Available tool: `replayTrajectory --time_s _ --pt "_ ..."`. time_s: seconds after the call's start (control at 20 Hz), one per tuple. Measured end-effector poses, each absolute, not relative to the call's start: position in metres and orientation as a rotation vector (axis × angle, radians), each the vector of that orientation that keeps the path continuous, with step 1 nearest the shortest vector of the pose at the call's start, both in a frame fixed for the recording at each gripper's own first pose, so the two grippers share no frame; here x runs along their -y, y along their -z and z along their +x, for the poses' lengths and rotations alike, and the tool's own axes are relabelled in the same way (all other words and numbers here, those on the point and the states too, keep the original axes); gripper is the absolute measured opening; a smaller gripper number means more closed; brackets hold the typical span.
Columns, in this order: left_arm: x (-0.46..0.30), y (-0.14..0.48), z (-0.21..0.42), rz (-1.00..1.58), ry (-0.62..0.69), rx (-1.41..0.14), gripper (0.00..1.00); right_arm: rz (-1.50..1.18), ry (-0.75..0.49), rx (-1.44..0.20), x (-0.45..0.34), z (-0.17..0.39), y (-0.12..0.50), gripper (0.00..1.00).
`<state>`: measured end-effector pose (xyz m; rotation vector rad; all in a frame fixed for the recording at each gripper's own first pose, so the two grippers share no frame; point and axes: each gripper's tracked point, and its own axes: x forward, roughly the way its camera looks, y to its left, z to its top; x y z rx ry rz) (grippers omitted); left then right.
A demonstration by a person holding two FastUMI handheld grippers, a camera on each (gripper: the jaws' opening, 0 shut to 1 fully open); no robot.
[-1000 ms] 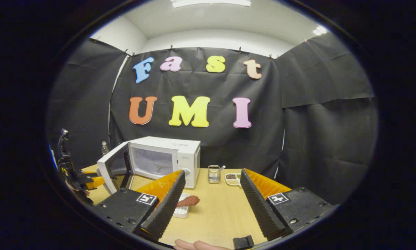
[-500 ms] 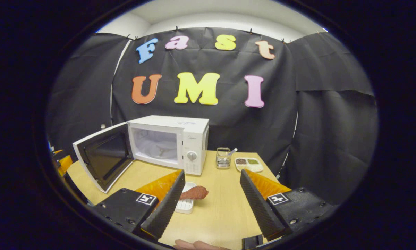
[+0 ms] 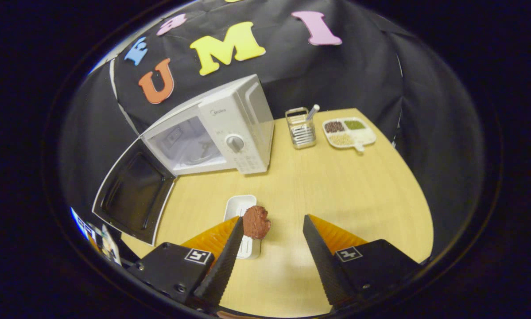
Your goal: Open the microwave oven with the left hand, put the food in, and close the microwave oven.
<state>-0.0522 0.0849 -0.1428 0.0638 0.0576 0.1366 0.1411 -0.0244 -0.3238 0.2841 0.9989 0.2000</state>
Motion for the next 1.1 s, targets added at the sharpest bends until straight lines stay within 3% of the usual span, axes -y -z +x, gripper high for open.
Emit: replayTrajectory --time_s 0.2,0.25,0.3,0.35,0.4,0.45,0.5,0.55,0.6,0.65,0.75,0.8,0.85,1.1 --pt "-0.071 0.131 -0.061 0.026 -0.087 -0.058 0.95 0.441 -0.284 -1.09 0.016 0.149 0.35 0.67" --pt "-0.069 0.126 -0.064 0.019 -0.076 -0.049 0.95 0.46 -0.283 -1.1 0.016 0.153 0.357 0.71" --pt "-0.071 0.123 -0.067 0.013 -0.082 -0.045 0.95 0.494 -0.283 -1.109 0.013 0.155 0.362 0.52" --pt "-0.073 0.125 -0.07 0.007 -0.089 -0.046 0.95 0.528 -0.302 -1.123 0.007 0.155 0.364 0.57" --pt "-0.074 0.123 -0.074 0.001 -0.089 -0.045 0.95 0.557 -0.316 -1.129 0.003 0.154 0.366 0.42" --pt "-0.073 0.121 -0.078 -0.001 -0.09 -0.046 0.95 0.581 -0.322 -1.115 0.001 0.157 0.366 0.39" --pt "-0.074 0.12 -0.08 0.001 -0.091 -0.044 0.95 0.602 -0.342 -1.106 -0.004 0.158 0.363 0.49" --pt "-0.074 0.117 -0.083 0.005 -0.089 -0.043 0.95 0.616 -0.36 -1.099 -0.008 0.157 0.359 0.21" --pt "-0.073 0.114 -0.085 0.01 -0.088 -0.039 0.95 0.623 -0.363 -1.094 -0.013 0.155 0.36 0.1" --pt "-0.074 0.109 -0.087 0.013 -0.09 -0.032 0.95 0.609 -0.372 -1.094 -0.014 0.151 0.359 0.13" --pt "-0.072 0.105 -0.09 0.018 -0.081 -0.021 0.95 0.554 -0.375 -1.082 -0.012 0.146 0.352 0.1" --pt "-0.07 0.102 -0.091 0.018 -0.077 -0.016 0.95 0.524 -0.376 -1.073 -0.012 0.142 0.347 0.01" --pt "-0.07 0.101 -0.091 0.018 -0.076 -0.013 0.95 0.486 -0.378 -1.061 -0.012 0.14 0.342 0.1" --pt "-0.067 0.103 -0.094 0.029 -0.076 -0.034 0.95 0.3 -0.357 -0.969 -0.014 0.126 0.307 0.1"
